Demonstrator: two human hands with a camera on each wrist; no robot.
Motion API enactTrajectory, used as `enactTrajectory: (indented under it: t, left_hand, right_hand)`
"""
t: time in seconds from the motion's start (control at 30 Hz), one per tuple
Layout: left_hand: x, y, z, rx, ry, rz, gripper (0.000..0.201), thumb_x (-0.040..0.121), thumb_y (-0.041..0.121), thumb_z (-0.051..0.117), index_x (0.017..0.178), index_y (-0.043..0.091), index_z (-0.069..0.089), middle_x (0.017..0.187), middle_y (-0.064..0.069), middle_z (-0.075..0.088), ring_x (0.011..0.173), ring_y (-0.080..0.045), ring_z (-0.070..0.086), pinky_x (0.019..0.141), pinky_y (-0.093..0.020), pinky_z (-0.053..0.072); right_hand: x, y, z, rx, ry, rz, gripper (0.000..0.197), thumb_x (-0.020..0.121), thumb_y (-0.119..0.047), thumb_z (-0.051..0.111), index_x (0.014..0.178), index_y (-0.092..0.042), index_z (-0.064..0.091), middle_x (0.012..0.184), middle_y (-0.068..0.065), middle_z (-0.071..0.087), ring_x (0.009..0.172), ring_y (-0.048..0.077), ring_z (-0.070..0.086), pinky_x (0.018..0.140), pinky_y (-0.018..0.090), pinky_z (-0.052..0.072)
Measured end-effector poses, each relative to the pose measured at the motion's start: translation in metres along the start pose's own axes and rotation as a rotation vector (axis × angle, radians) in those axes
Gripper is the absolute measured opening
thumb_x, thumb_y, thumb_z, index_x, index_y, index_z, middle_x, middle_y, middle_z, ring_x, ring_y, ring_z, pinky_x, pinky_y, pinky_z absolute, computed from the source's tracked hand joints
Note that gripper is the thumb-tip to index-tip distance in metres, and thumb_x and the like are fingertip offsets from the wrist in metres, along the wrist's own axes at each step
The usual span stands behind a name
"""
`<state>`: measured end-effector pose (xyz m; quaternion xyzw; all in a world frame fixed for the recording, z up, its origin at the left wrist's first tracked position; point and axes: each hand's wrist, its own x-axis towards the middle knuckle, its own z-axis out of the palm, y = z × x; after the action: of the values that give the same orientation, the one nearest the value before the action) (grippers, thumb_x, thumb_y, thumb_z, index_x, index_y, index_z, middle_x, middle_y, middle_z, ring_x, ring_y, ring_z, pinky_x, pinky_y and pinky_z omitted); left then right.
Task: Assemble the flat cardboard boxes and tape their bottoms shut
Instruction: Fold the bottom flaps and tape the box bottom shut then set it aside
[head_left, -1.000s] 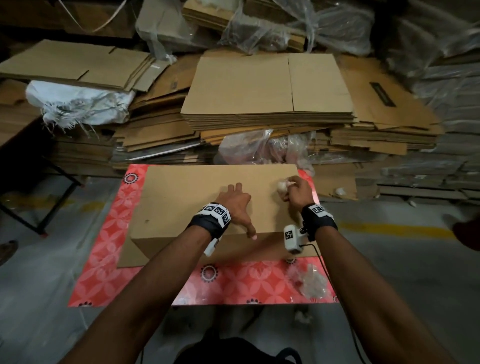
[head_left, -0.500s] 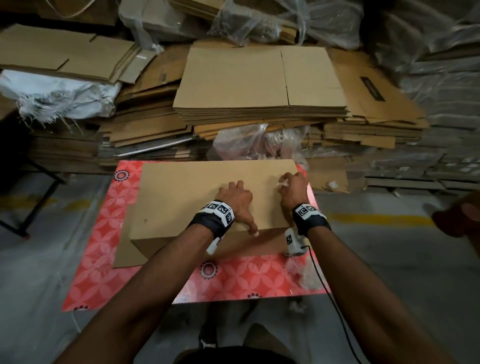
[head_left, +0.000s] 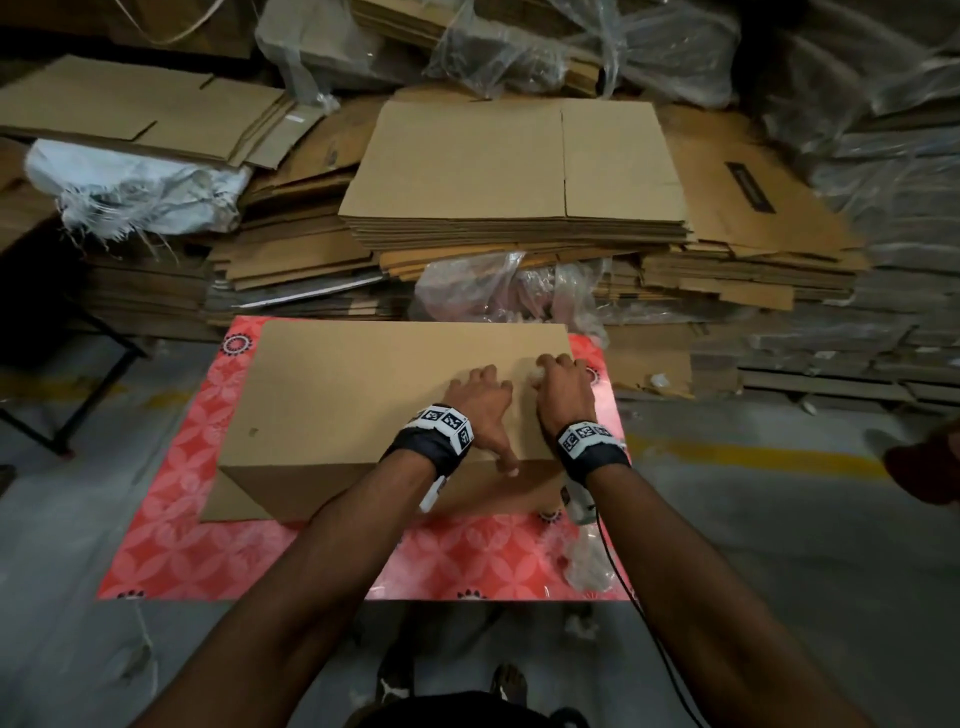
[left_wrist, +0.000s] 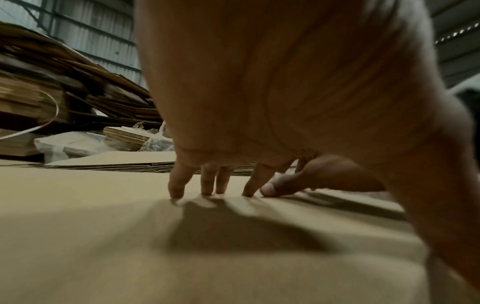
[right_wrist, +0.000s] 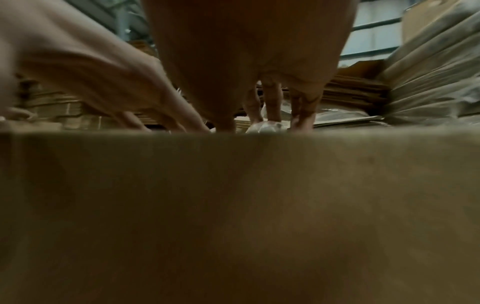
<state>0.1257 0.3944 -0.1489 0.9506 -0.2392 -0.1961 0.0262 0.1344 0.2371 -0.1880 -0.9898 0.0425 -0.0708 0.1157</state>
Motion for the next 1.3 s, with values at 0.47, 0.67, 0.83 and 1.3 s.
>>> enactTrajectory:
  t: [0.47, 0.67, 0.83, 1.3]
  left_hand:
    - [0.024, 0.047, -0.01, -0.075, -0.043, -0.101, 0.131, 0.056, 0.075, 0.082, 0.157, 0.016, 0.023, 0.162, -0.019, 0.017, 0.149, -0.041, 0.019, 0.118, -0.061, 0.024]
    - [0.037, 0.066, 0.02, -0.081, -0.026, -0.067, 0.136, 0.067, 0.076, 0.074, 0.163, 0.021, -0.005, 0.168, -0.019, -0.017, 0.155, -0.038, -0.013, 0.12, -0.068, 0.0]
    - [0.041, 0.063, 0.026, -0.003, 0.059, -0.032, 0.144, 0.051, 0.093, 0.062, 0.162, 0.02, 0.007, 0.169, -0.018, -0.002, 0.155, -0.04, 0.002, 0.118, -0.07, 0.01]
    - [0.064, 0.056, 0.039, -0.098, 0.103, -0.043, 0.133, 0.065, 0.096, 0.048, 0.164, 0.021, -0.002, 0.17, -0.014, -0.012, 0.156, -0.038, -0.011, 0.119, -0.07, -0.004]
  right_hand:
    - [0.012, 0.082, 0.012, 1.52, -0.082, 0.726, 0.03, 0.103, -0.034, 0.04, 0.108, -0.012, 0.06, 0.084, 0.001, 0.064, 0.076, 0.019, 0.062, 0.076, 0.032, 0.052]
    - [-0.001, 0.095, 0.009, 1.939, 0.044, 0.832, 0.021, 0.104, -0.021, 0.04, 0.096, -0.01, 0.056, 0.077, 0.008, 0.063, 0.07, 0.021, 0.067, 0.076, 0.033, 0.053]
    - [-0.012, 0.114, 0.022, 1.634, -0.035, 0.73, 0.02, 0.104, -0.023, 0.044, 0.088, -0.014, 0.05, 0.065, 0.001, 0.041, 0.055, 0.015, 0.044, 0.056, 0.027, 0.043]
    - [-0.102, 0.159, 0.033, 1.451, -0.132, 0.823, 0.014, 0.097, 0.007, 0.053, 0.096, -0.003, 0.064, 0.089, 0.011, 0.063, 0.073, 0.023, 0.064, 0.071, 0.033, 0.063]
